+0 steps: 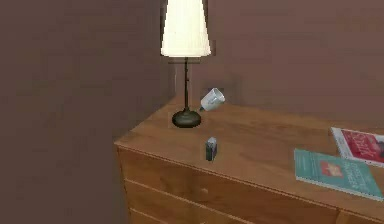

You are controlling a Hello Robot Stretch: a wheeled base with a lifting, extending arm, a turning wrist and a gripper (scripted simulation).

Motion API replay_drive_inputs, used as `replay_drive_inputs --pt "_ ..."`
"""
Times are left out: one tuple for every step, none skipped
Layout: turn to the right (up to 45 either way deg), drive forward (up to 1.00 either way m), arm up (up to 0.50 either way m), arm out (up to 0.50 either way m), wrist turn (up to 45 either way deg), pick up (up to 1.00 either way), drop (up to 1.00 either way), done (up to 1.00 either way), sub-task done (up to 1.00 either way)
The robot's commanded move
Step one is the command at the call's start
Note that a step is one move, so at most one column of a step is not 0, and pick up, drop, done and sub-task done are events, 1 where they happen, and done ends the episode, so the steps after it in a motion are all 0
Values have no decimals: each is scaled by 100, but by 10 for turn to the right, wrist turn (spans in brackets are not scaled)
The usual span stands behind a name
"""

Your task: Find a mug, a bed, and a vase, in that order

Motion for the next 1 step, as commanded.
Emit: replay_drive_inputs --pt "-450 0 0 0 0 0 0 0 0"
